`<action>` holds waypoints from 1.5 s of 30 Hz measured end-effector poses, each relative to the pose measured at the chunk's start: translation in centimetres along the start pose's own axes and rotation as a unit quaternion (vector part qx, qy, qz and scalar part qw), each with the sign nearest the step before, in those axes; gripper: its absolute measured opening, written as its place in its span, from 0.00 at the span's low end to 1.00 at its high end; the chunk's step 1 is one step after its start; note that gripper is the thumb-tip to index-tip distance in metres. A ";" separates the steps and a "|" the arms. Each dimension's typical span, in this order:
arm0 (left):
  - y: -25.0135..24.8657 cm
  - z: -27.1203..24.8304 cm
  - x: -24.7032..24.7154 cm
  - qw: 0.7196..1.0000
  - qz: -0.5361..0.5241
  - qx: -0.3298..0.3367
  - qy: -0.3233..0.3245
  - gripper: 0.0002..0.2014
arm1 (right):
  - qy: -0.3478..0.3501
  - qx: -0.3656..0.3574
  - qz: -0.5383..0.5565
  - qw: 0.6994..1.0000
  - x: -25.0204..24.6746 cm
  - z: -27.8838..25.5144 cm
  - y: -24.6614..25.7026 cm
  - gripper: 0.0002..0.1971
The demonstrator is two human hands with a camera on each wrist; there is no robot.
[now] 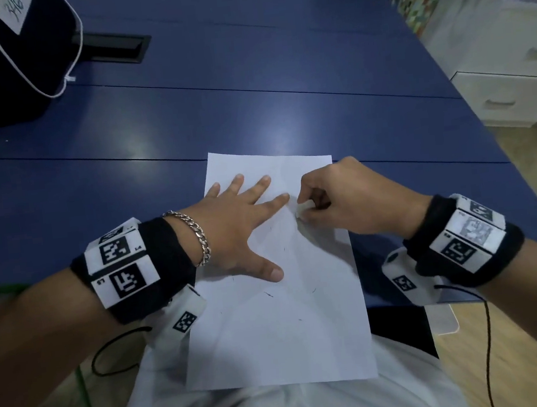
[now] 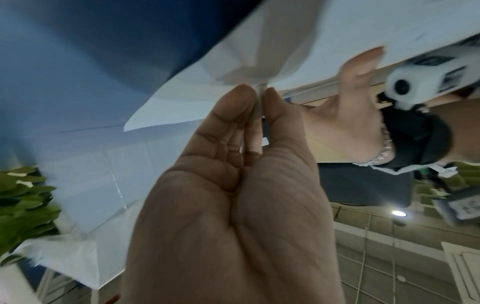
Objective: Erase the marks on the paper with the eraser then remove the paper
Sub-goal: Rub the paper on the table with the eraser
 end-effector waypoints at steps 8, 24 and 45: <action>0.1 0.4 -0.1 1.000 0.009 -0.014 0.009 0.66 | 0.027 -0.025 -0.005 0.999 -0.1 0.2 0.7 0.04; -0.3 0.6 -0.4 0.999 0.028 -0.034 0.020 0.60 | 0.110 -0.051 -0.014 0.993 0.8 -1.6 2.1 0.06; -0.6 0.6 -0.6 0.998 0.023 -0.044 0.033 0.61 | 0.201 -0.051 -0.004 0.978 1.5 -3.7 3.4 0.09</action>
Point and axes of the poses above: each hand's wrist, its own z-axis towards the middle knuckle, its own x-axis out of the palm, y = z × x, the point moved 4 cm from there along z, towards the middle knuckle
